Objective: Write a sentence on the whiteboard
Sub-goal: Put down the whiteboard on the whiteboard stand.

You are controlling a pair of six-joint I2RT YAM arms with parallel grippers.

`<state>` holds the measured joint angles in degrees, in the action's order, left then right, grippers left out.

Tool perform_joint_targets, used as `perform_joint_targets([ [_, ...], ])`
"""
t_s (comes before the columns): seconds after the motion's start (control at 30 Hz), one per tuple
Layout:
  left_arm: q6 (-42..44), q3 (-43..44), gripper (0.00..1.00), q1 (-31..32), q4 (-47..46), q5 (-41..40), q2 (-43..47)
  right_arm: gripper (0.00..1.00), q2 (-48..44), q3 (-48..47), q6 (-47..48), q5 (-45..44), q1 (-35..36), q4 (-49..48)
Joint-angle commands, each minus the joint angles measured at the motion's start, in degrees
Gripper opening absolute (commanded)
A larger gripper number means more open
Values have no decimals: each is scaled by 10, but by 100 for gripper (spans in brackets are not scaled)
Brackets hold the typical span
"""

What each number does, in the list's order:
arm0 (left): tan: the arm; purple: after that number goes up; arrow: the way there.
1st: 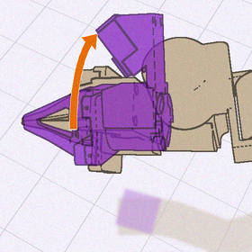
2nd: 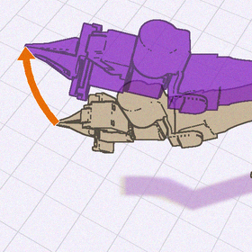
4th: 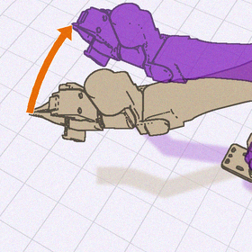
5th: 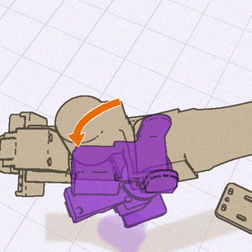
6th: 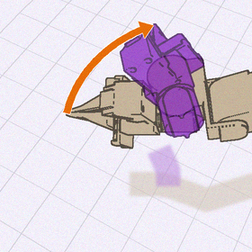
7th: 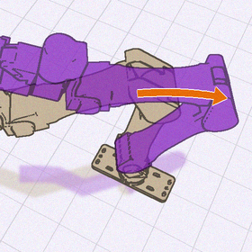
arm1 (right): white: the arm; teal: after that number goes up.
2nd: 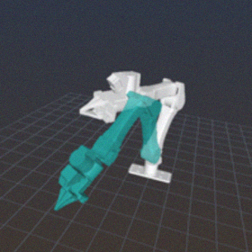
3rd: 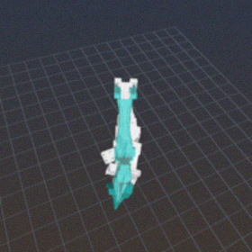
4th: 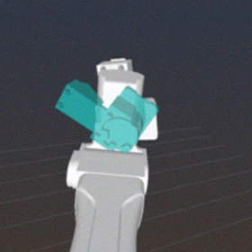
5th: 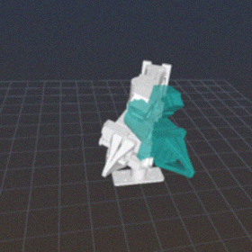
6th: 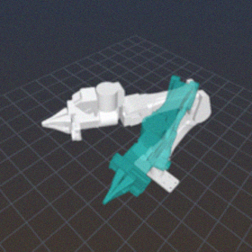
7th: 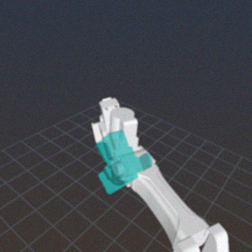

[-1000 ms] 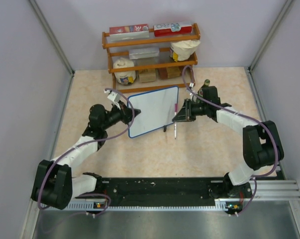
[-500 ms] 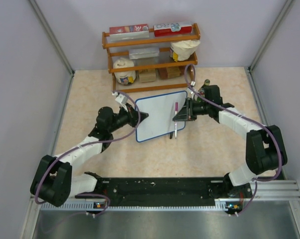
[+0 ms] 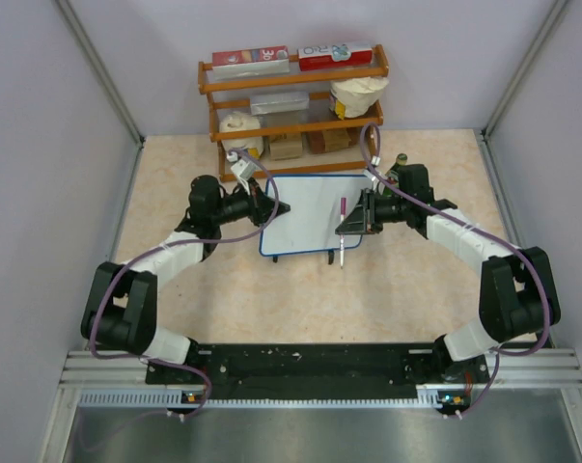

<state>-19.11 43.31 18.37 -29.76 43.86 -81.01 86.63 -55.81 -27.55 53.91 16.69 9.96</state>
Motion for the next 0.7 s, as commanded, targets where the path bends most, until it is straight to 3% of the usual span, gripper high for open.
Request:
perform_joint_targets([
  [0.0, 21, 48, 0, -72, -27, 140, -72, 0, -29, -16, 6, 6, -3, -3],
  [0.1, 21, 54, 0, -98, -62, 185, -101, 0, -26, -17, 7, 2, -3, -2],
  [0.4, 40, 49, 0, -140, -74, 205, -157, 0, -13, -25, 13, 1, -3, 2],
  [0.53, -12, 14, 0, -156, -146, 193, -165, 0, -7, -27, 14, 1, -3, 5],
  [0.67, -8, 28, 0, -165, -105, 185, -172, 0, -2, -31, 15, 2, -3, 7],
])
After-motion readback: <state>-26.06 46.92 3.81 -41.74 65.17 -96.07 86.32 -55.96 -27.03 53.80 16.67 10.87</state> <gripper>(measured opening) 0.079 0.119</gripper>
